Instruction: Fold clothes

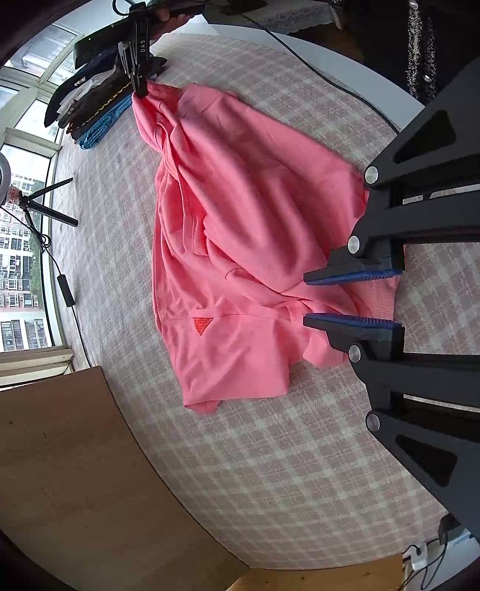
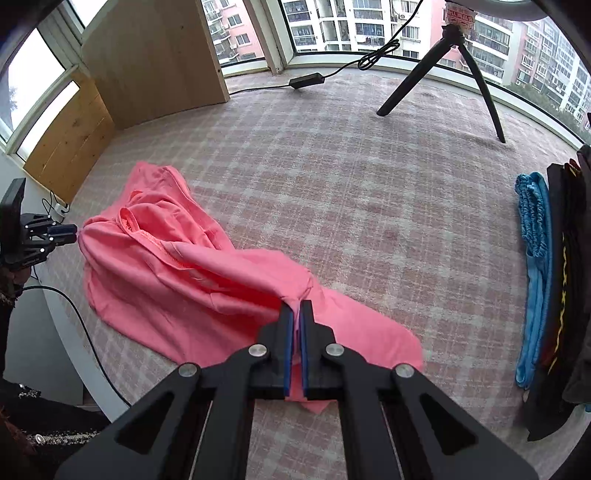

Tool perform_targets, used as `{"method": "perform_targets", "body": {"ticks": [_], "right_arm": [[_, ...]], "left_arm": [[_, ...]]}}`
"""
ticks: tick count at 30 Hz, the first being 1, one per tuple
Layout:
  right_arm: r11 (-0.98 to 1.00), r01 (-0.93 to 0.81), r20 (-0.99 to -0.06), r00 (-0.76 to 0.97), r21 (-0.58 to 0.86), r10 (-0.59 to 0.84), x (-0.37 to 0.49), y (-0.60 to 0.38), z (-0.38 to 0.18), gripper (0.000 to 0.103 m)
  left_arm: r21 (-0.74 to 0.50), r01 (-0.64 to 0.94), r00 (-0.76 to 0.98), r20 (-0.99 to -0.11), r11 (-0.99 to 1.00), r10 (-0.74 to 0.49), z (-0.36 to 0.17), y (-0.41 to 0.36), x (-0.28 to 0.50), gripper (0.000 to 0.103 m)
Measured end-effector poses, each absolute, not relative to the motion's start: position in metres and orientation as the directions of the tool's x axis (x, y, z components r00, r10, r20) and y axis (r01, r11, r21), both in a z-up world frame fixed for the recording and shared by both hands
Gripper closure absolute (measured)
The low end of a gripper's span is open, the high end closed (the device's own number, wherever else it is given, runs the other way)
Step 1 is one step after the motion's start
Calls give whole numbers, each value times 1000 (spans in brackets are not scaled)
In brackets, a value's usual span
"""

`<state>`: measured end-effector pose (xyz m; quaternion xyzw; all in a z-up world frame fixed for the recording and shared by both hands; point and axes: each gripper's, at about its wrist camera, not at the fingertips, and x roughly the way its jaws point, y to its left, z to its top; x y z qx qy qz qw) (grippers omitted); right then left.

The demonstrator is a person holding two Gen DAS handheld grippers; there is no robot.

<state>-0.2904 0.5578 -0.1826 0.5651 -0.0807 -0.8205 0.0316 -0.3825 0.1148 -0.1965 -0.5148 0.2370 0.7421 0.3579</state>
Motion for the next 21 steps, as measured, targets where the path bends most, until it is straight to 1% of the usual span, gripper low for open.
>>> {"method": "perform_targets", "body": {"ticks": [1, 4, 7, 9, 10, 11, 12, 13, 14, 17, 18, 20, 21], "right_arm": [[-985, -61, -935, -329, 161, -133, -291, 558, -192, 100], [-987, -94, -956, -277, 131, -100, -289, 560, -208, 100], [-990, -79, -959, -267, 114, -89, -289, 558, -213, 99], [-994, -55, -960, -271, 97, -79, -291, 556, -211, 98], [-996, -40, -959, -275, 84, -70, -293, 555, -209, 95], [-997, -25, -959, -277, 73, -63, -294, 554, -207, 90], [-998, -10, -960, -273, 64, -59, -296, 552, -207, 88], [-999, 3, -961, -272, 52, -50, -298, 551, -206, 85], [-999, 16, -961, -272, 35, -38, -299, 550, -205, 79], [-997, 77, -957, -292, -21, -2, -301, 544, -198, 65], [-993, 113, -954, -300, -35, -1, -301, 541, -194, 63], [-980, 191, -948, -317, -63, -1, -300, 536, -188, 54], [-971, 229, -945, -326, -67, -12, -301, 532, -186, 51]], "left_arm": [[-30, -775, -208, -931, -631, 300, -196, 116, -385, 88], [-47, -782, -211, -919, -621, 334, -192, 128, -394, 79], [-30, -808, -213, -916, -588, 340, -193, 149, -410, 78], [-30, -836, -184, -926, -548, 331, -205, 166, -422, 78], [-30, -849, -165, -933, -528, 319, -209, 170, -423, 79], [-32, -862, -142, -943, -507, 300, -216, 174, -423, 79], [-32, -872, -122, -952, -489, 280, -223, 178, -424, 79], [-32, -874, -114, -957, -485, 268, -226, 178, -423, 85], [-33, -874, -107, -960, -484, 259, -228, 179, -423, 100], [-36, -876, -87, -969, -482, 229, -233, 180, -421, 101], [-35, -870, -95, -967, -491, 237, -228, 177, -420, 101], [-41, -856, -113, -958, -515, 264, -213, 170, -418, 101], [-48, -850, -121, -952, -524, 282, -205, 166, -417, 101]]}}
